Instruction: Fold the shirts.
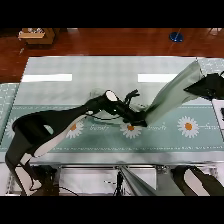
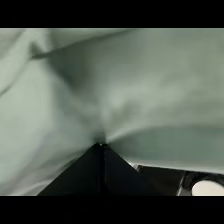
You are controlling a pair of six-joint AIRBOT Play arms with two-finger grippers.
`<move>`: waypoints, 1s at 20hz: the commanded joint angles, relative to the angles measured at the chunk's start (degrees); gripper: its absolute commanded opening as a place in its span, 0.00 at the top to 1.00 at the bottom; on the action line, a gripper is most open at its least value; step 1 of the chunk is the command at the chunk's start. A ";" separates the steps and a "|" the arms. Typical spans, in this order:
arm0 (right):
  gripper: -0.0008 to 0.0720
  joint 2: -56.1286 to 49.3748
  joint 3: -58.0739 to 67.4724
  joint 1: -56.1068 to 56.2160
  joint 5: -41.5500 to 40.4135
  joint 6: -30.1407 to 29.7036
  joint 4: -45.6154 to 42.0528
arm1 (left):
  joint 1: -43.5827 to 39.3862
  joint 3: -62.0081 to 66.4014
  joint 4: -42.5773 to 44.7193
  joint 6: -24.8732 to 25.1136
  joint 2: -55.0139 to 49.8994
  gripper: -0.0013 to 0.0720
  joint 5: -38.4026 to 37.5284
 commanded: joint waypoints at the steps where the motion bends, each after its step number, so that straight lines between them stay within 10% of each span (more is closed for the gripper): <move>1: 0.94 2.60 0.07 0.00 -1.18 -0.20 0.50 | -3.26 0.46 -6.86 0.61 -2.56 0.95 5.25; 7: 0.94 3.43 0.04 0.02 -0.98 -0.11 -5.79 | 5.81 0.44 -3.13 9.22 6.19 0.95 -2.49; 20: 0.94 -8.24 -0.13 34.03 -22.69 6.54 -10.23 | 49.57 0.46 7.72 6.60 44.68 0.95 -21.03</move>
